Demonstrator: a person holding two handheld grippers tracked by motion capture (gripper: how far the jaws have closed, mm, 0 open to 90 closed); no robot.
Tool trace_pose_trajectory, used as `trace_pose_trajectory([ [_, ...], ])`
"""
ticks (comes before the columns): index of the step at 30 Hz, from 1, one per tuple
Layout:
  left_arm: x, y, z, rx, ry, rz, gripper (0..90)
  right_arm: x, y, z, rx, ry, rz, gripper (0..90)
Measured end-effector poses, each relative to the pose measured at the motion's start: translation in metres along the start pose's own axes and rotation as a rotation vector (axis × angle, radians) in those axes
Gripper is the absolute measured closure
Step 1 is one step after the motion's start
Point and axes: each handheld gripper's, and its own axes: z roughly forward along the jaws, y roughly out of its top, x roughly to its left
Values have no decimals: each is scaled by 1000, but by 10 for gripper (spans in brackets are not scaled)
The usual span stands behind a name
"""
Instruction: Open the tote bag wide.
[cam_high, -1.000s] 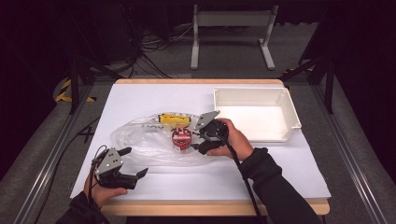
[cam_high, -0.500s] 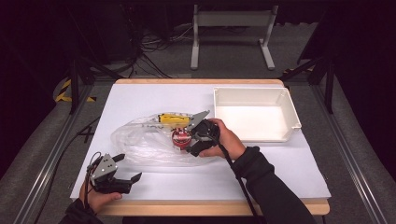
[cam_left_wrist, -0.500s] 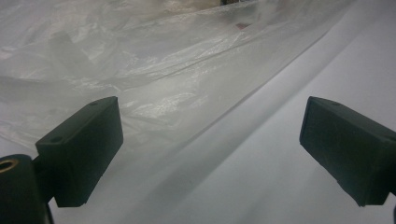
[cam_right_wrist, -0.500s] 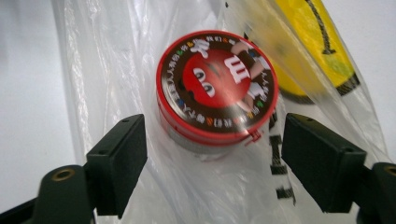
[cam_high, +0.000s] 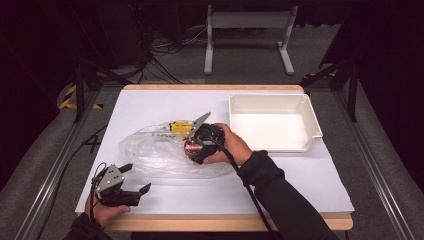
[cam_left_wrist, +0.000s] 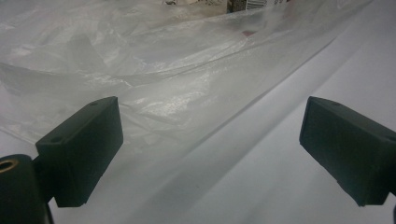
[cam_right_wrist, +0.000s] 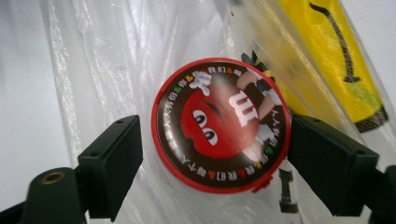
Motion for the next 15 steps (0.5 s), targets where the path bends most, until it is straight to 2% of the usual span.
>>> trace_pose_trajectory([
  [5,-1,0,1,-3,-2,11,71,0,4,8,37,7,5,188],
  [7,0,0,1,-4,-1,6,71,0,5,10,39,-6,13,240],
  [15,0,0,1,3,-13,10,71,-2,6,10,39,-1,32,247],
])
